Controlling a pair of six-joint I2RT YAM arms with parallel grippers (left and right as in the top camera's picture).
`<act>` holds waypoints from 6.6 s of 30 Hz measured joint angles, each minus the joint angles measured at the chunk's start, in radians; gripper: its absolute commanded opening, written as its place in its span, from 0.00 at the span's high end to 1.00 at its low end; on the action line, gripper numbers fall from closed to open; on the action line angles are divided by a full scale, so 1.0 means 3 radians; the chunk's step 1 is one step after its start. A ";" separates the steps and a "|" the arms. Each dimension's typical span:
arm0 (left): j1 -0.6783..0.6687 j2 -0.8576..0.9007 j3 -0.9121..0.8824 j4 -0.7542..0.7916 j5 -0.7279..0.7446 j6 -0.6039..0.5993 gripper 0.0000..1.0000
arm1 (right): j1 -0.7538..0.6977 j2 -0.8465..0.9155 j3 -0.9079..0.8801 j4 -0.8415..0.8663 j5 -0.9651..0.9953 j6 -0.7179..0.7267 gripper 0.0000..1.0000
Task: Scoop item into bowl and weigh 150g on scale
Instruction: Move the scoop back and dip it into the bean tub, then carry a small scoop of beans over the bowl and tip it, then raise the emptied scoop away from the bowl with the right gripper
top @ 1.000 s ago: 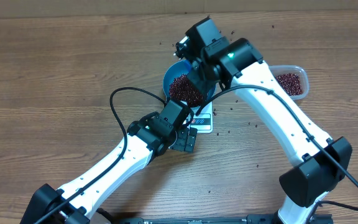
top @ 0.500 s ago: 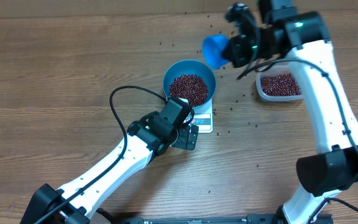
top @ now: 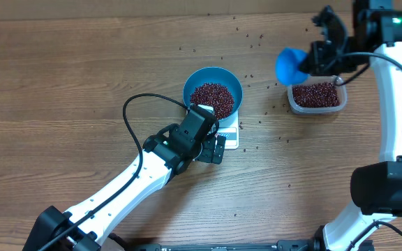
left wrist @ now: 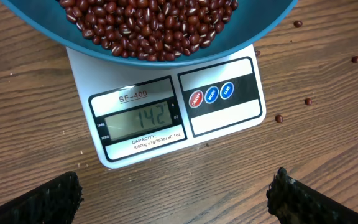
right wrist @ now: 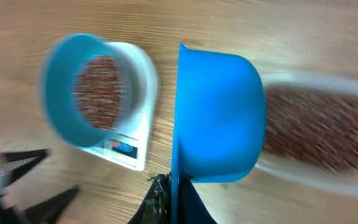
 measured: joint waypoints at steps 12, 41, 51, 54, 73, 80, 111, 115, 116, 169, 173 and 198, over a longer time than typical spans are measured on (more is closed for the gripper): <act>0.0000 0.0000 0.0000 0.0000 -0.0001 0.0001 0.00 | -0.0173 0.0000 -0.0572 0.0351 0.0917 0.0441 0.96; 0.0000 0.0000 0.0000 0.0000 -0.0001 0.0001 0.00 | -0.0501 0.0000 -0.1672 0.1146 -0.0064 0.0495 0.96; 0.0000 0.0000 0.0000 -0.0001 -0.0001 0.0000 0.00 | -0.1138 0.0000 -0.1671 0.0922 -0.0607 0.0416 0.96; 0.0000 0.0000 0.0000 -0.0001 0.0000 0.0001 0.01 | -0.1296 0.0000 -0.1671 0.0839 -0.0941 0.0306 0.96; 0.0000 0.0000 0.0000 0.0000 0.0000 0.0001 0.00 | -0.1151 0.0000 -0.0607 -0.0651 -0.1914 -0.1395 0.96; 0.0000 0.0000 0.0000 0.0000 -0.0001 0.0000 0.01 | -0.0559 0.0000 -0.0483 -0.0596 -0.1911 -0.1774 0.96; 0.0000 0.0000 0.0000 0.0000 -0.0001 0.0001 0.01 | 0.1535 0.0000 -0.0477 0.0933 0.0462 -0.0841 0.96; 0.0000 0.0000 0.0000 -0.0001 -0.0001 0.0001 0.01 | 0.1620 0.0000 -0.0345 0.0904 0.0708 -0.0779 0.96; 0.0000 0.0000 0.0000 -0.0001 -0.0001 0.0001 0.00 | 0.1634 0.0000 -0.0275 0.0885 0.0750 -0.0769 0.96; 0.0000 0.0000 0.0000 0.0000 0.0000 0.0001 0.00 | 0.1883 0.0000 0.0144 0.0544 0.1321 -0.0528 0.96; 0.0000 0.0000 0.0000 0.0000 -0.0001 0.0001 0.00 | 0.1684 0.0000 0.0144 0.0539 0.1045 -0.0523 0.96; 0.0000 0.0000 0.0000 0.0000 0.0000 0.0001 0.01 | 0.1367 0.0000 0.0144 0.0521 0.0361 -0.0507 0.96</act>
